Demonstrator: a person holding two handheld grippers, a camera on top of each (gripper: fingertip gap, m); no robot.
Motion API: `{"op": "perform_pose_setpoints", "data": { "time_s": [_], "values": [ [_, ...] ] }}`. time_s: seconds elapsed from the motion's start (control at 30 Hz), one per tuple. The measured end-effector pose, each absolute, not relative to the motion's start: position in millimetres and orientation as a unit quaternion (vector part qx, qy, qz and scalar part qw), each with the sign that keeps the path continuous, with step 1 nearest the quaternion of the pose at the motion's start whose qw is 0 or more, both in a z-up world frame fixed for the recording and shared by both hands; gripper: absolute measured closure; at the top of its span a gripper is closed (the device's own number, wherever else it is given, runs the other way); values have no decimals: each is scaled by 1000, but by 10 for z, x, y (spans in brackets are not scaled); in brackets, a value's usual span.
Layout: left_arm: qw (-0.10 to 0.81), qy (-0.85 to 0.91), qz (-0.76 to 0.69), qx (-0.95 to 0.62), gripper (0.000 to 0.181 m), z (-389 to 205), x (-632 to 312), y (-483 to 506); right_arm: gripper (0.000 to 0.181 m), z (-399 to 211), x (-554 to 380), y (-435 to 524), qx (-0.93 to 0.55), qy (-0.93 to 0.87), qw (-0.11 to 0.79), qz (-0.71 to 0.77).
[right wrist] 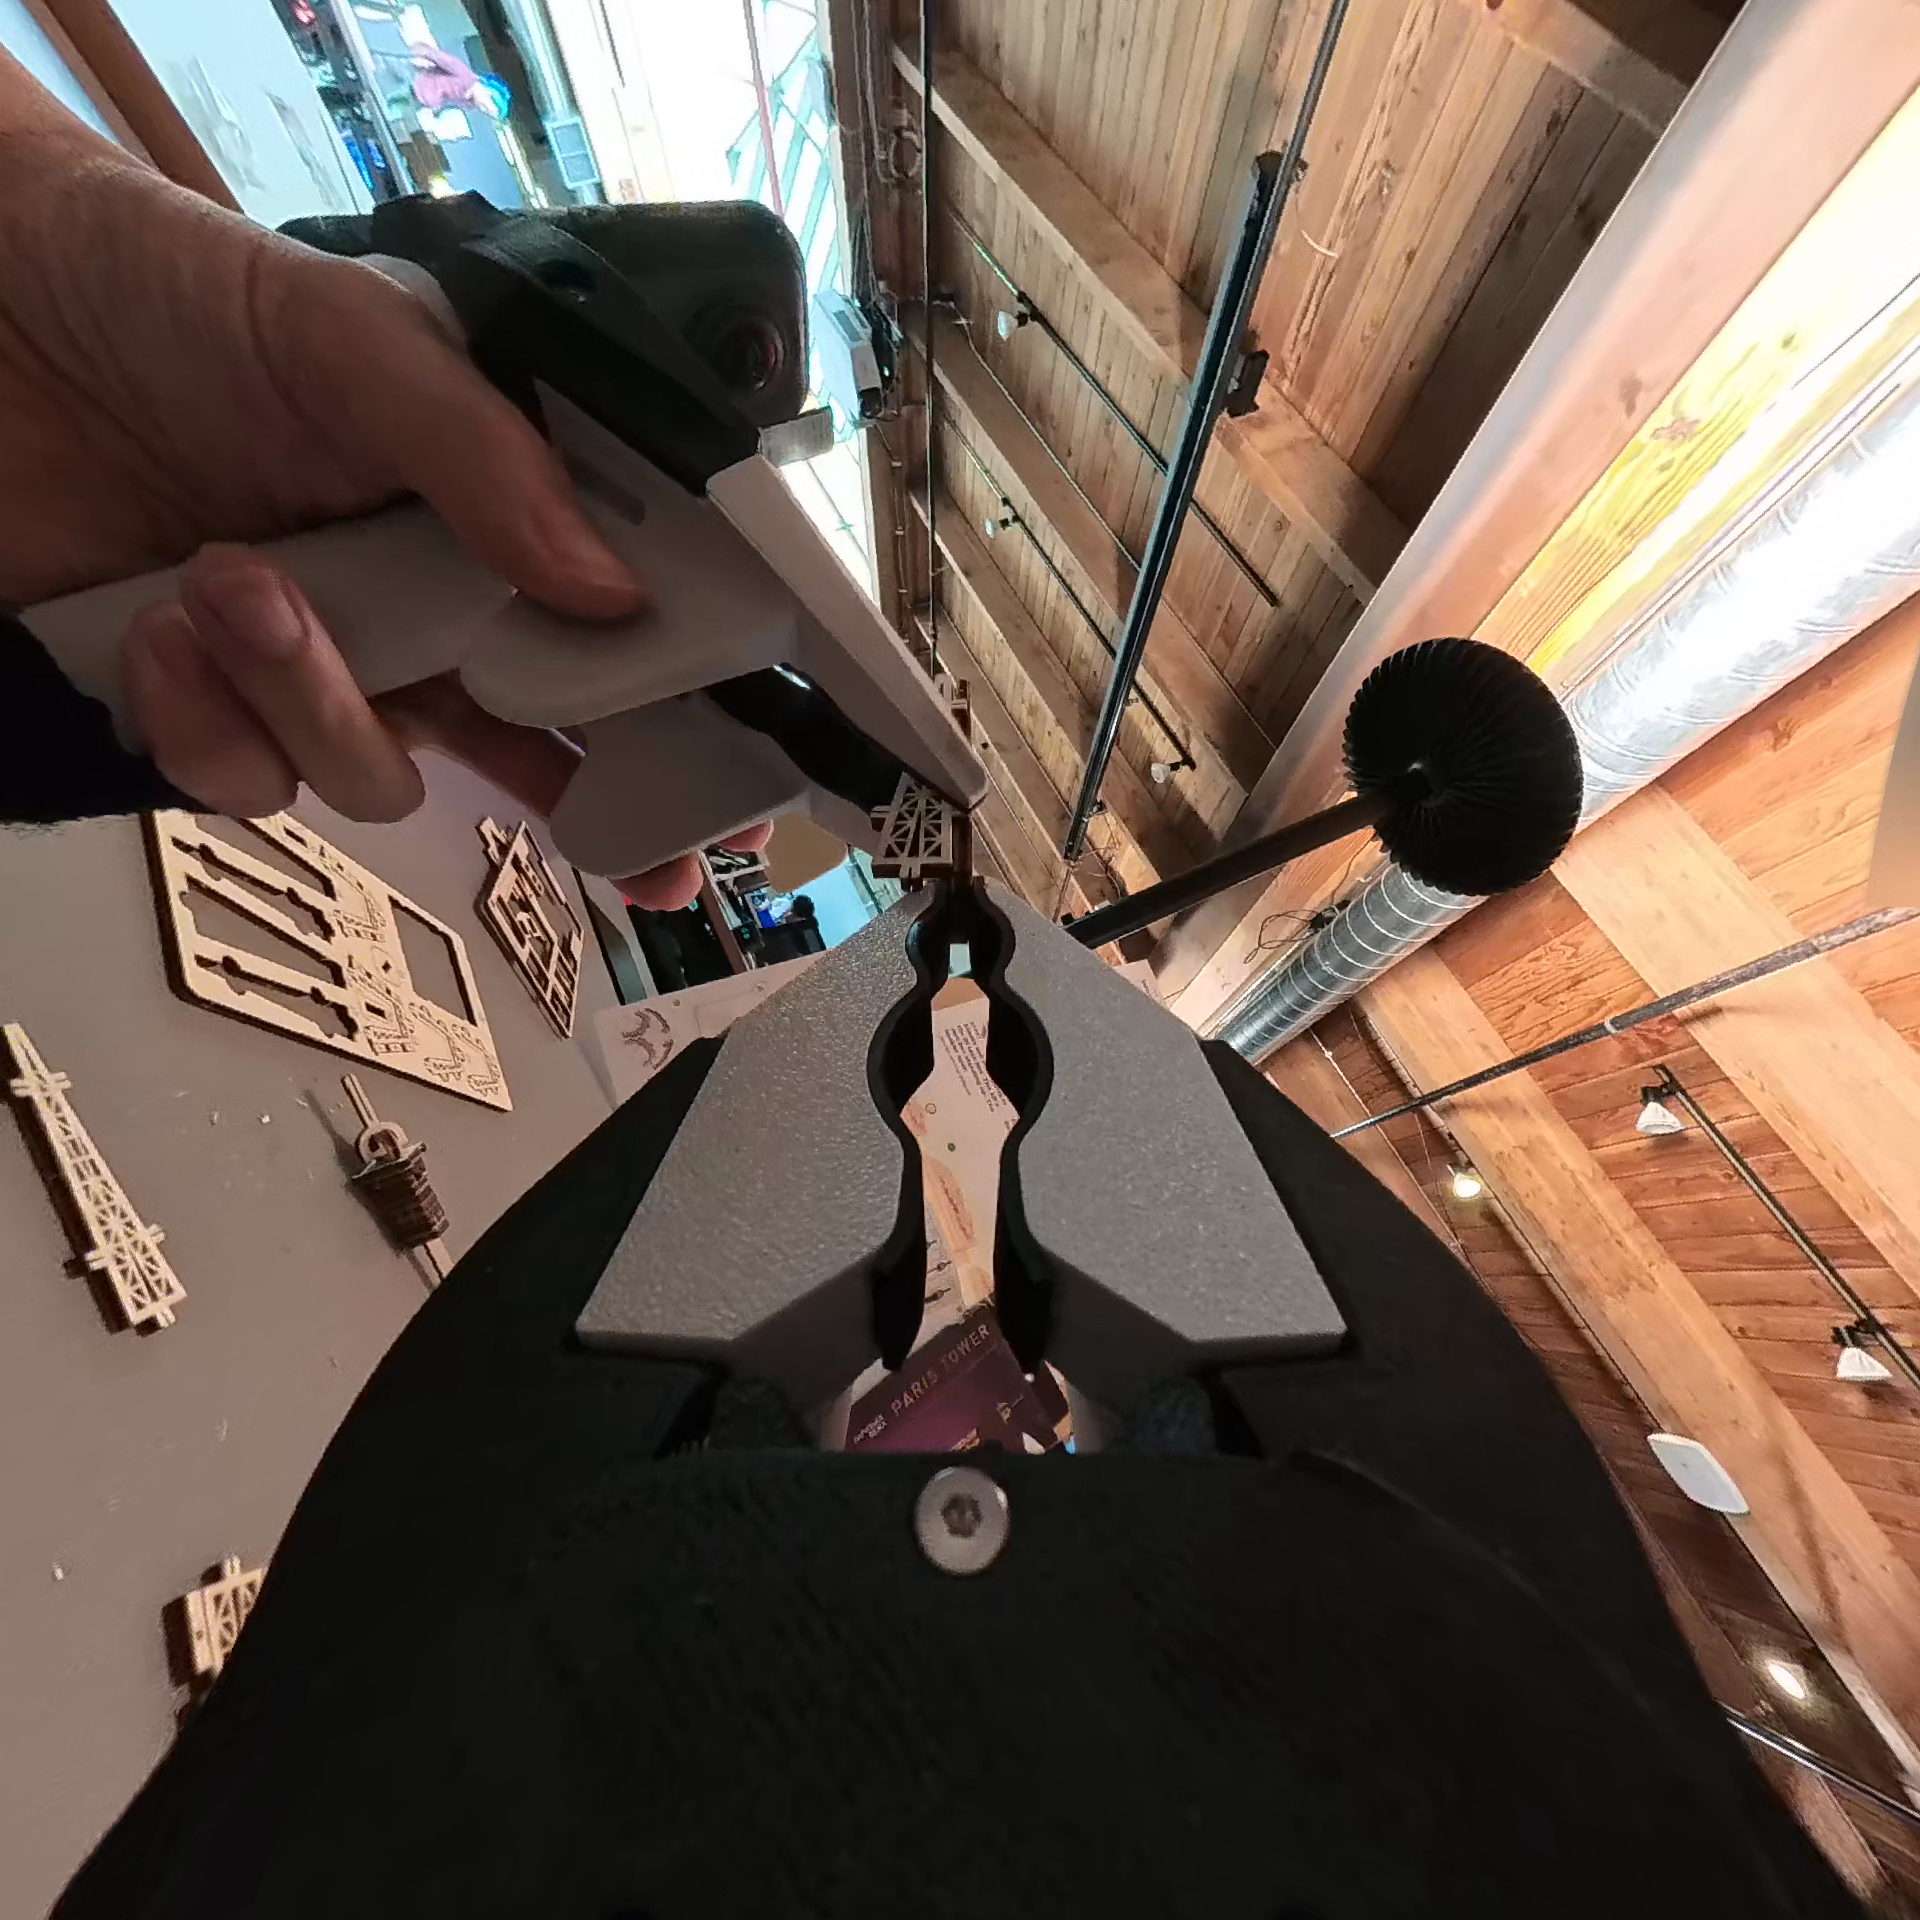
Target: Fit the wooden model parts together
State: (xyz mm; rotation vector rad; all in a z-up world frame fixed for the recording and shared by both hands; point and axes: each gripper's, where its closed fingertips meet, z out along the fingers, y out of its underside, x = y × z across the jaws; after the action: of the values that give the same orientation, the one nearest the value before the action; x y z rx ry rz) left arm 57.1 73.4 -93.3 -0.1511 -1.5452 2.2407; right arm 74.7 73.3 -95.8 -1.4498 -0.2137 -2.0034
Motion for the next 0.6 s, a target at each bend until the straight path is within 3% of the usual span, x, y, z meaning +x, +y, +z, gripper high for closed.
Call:
{"op": "perform_pose_setpoints", "data": {
  "time_s": [0.6],
  "values": [
    [194,-579,790,-57,164,-1008,605,754,181,-1041,772,760,-575,-74,345,-739]
  ]
}}
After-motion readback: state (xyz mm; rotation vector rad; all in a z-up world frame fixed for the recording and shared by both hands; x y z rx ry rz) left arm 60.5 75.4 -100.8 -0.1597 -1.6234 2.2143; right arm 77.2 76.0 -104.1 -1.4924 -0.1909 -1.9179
